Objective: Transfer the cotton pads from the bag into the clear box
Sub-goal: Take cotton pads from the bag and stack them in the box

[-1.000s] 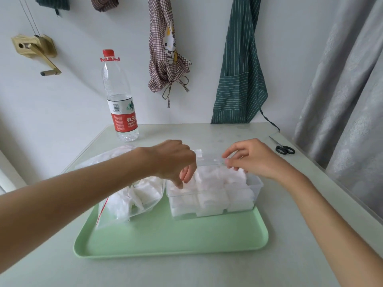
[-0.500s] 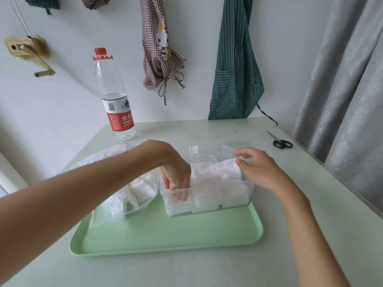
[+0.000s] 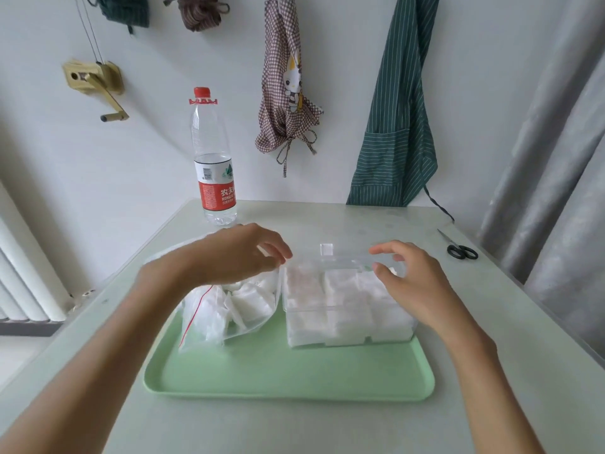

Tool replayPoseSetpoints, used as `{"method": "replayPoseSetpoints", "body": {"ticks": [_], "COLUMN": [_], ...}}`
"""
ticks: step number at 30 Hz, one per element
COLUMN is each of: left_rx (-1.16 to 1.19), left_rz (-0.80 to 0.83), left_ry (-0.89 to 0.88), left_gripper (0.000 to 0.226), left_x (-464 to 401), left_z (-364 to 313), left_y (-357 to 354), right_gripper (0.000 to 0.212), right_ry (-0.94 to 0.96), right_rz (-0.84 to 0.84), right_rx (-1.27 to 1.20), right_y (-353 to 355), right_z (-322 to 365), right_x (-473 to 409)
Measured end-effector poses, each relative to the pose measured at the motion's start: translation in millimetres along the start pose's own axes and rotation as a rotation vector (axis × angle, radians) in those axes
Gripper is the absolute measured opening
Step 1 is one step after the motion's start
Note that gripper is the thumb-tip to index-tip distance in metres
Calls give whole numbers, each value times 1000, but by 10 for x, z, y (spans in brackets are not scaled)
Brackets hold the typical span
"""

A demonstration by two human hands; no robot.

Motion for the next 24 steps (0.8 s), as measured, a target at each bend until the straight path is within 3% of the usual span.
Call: {"method": "replayPoseSetpoints", "body": {"ticks": [3, 5, 11, 15, 20, 22, 24], "left_rx": [20, 16, 101, 142, 190, 189, 174], "left_rz": [-277, -346, -286, -324, -302, -305, -299], "left_ry": [9, 31, 42, 87, 111, 119, 127], "left_gripper": [22, 22, 33, 40, 40, 40, 41], "left_x": [383, 539, 549, 488, 527, 527, 515], "left_z": [411, 619, 835, 943, 1000, 1024, 1038], "left_y": [89, 84, 25, 73, 111, 94, 67], "right_gripper": [19, 18, 9, 19, 15, 7, 14], "right_ry": [160, 242, 377, 417, 410, 384, 366], "right_rz": [-23, -34, -147, -220, -124, -106, -92], "right_rx": [-11, 7, 271, 488, 722, 724, 657], "right_y": [-96, -230, -788, -1004, -1241, -1302, -1311], "right_z": [308, 513, 918, 1092, 1223, 1208, 1160], "right_x": [100, 155, 203, 86, -6, 19, 40]}}
Point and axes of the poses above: each hand's wrist, its own x-axis away from the middle knuckle, its own y-axis out of the back of the hand, z = x × y, the point moved 2 cm from there along -x, towards the middle knuckle, and after that the axes turned 8 degrees about x, right-handed, at the moved point
